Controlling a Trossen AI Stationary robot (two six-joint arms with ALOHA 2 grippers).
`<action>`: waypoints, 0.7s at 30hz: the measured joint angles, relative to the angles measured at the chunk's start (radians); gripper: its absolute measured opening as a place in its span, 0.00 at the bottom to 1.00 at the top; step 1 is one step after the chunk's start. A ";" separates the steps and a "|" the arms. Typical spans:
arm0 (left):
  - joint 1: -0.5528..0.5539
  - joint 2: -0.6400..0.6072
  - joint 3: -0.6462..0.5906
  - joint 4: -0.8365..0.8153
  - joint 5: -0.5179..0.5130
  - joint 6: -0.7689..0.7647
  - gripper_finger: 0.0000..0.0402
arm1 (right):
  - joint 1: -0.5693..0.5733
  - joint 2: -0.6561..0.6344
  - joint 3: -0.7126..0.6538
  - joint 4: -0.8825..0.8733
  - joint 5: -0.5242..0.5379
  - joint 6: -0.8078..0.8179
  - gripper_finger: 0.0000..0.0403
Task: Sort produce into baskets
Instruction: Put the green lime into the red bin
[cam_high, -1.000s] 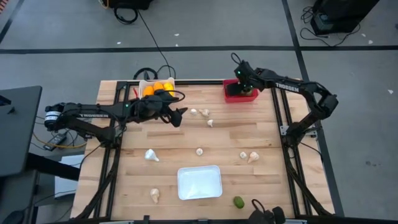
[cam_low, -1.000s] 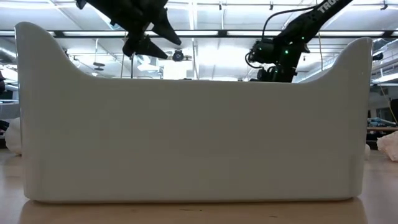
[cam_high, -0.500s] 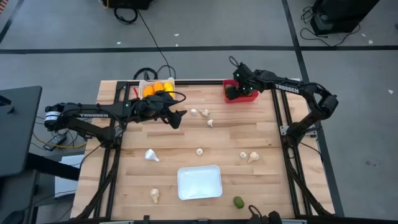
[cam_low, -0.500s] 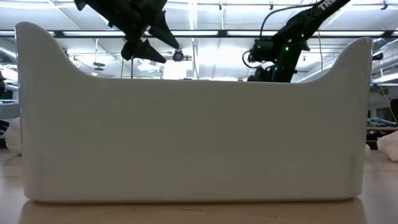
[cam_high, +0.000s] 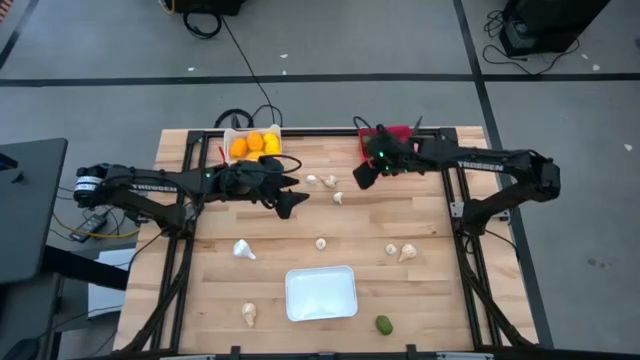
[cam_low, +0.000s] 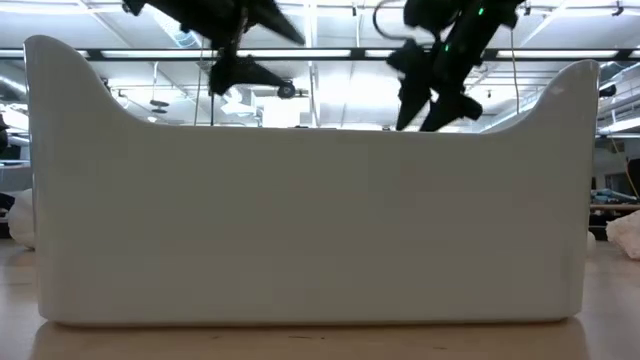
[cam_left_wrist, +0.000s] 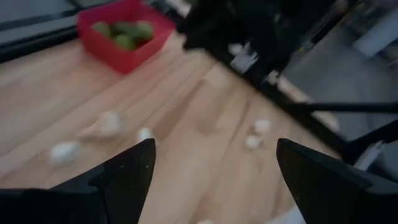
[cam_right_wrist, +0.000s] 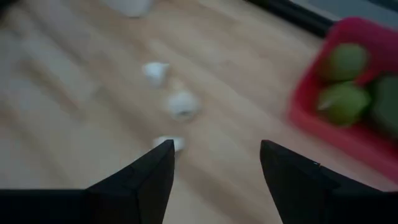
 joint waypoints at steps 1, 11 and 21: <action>-0.013 0.015 0.000 0.044 -0.002 -0.001 0.85 | 0.029 -0.013 0.000 -0.001 0.000 0.024 0.61; -0.209 0.220 0.000 0.353 0.088 -0.001 0.85 | 0.359 -0.125 0.000 -0.027 0.001 0.332 0.61; -0.366 0.398 0.031 0.457 0.044 -0.015 0.85 | 0.720 -0.105 0.000 -0.159 -0.005 0.575 0.61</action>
